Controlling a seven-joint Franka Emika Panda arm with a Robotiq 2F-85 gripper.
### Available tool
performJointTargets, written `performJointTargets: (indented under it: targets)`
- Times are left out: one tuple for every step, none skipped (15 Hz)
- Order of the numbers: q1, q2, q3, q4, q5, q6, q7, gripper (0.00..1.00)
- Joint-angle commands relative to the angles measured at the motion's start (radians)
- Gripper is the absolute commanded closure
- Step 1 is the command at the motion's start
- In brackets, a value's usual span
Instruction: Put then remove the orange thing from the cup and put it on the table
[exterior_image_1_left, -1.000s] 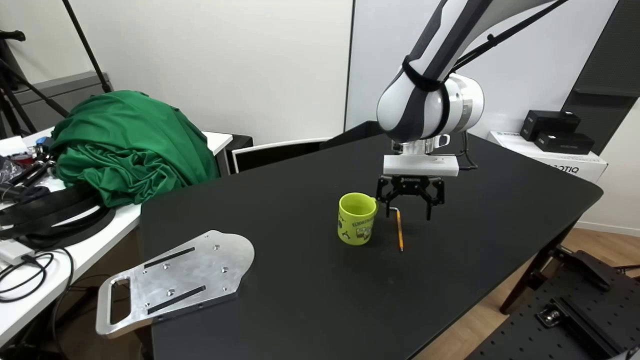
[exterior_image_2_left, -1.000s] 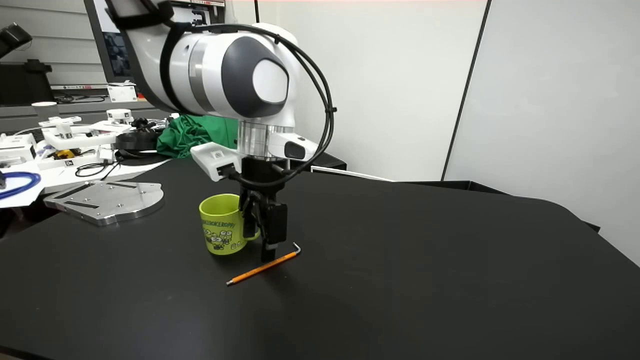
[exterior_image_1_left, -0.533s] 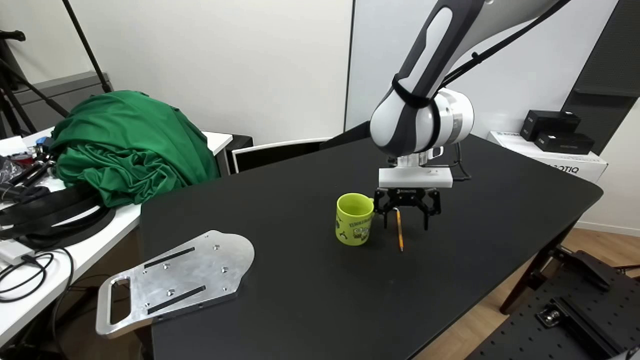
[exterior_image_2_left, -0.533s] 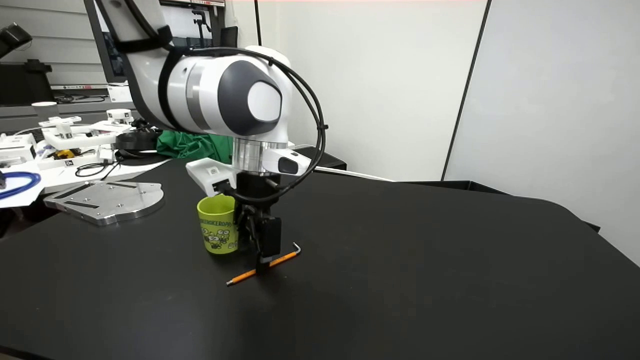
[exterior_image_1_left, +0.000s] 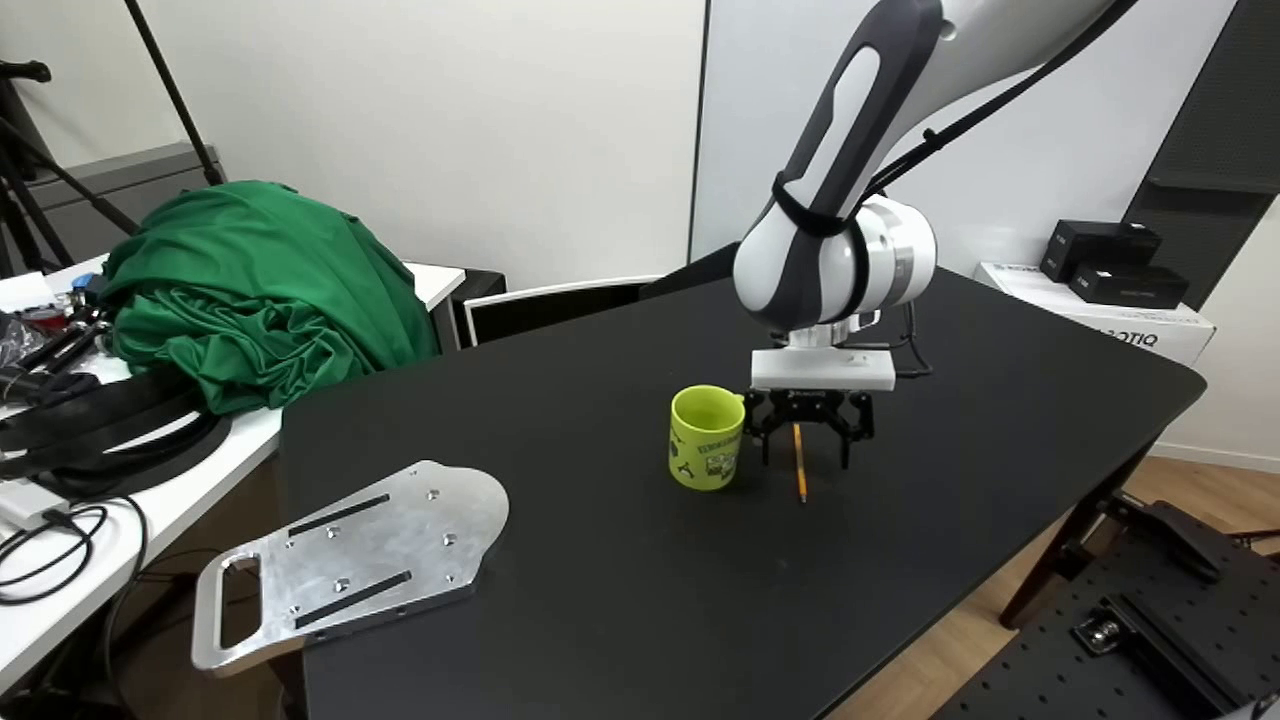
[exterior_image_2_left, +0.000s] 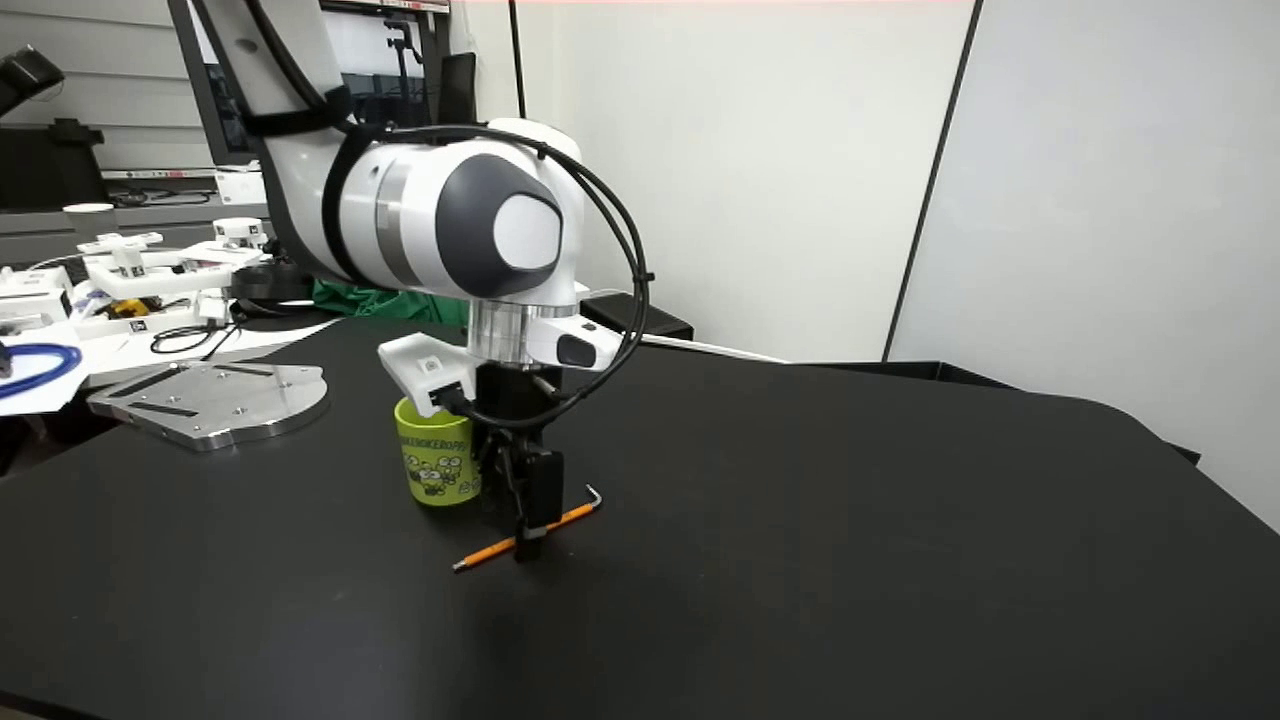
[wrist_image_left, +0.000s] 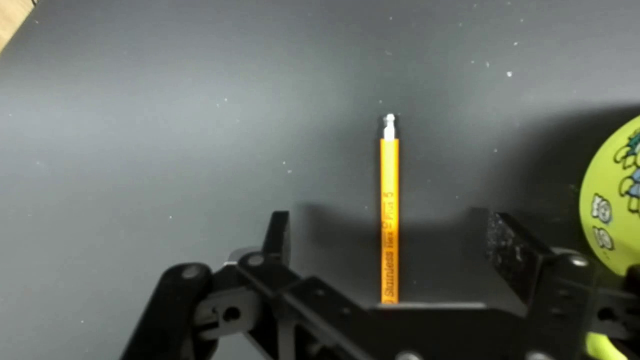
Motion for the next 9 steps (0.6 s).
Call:
performJointTargets:
  targets:
    - [0.007,0.025,0.003,0.001,0.034,0.080,-0.027,0.00]
    - [0.011,0.031,0.000,0.000,0.037,0.094,-0.028,0.00]
    - [0.015,0.036,-0.003,-0.003,0.040,0.108,-0.030,0.00]
    - [0.020,0.040,-0.006,-0.004,0.038,0.123,-0.031,0.00]
    - [0.024,0.044,-0.009,-0.006,0.037,0.135,-0.032,0.00]
    - [0.030,0.047,-0.013,-0.009,0.034,0.149,-0.032,0.00]
    - [0.037,0.047,-0.018,-0.012,0.030,0.157,-0.032,0.00]
    - [0.043,0.047,-0.024,-0.015,0.027,0.165,-0.031,0.00]
    - [0.049,0.046,-0.029,-0.019,0.024,0.176,-0.033,0.00]
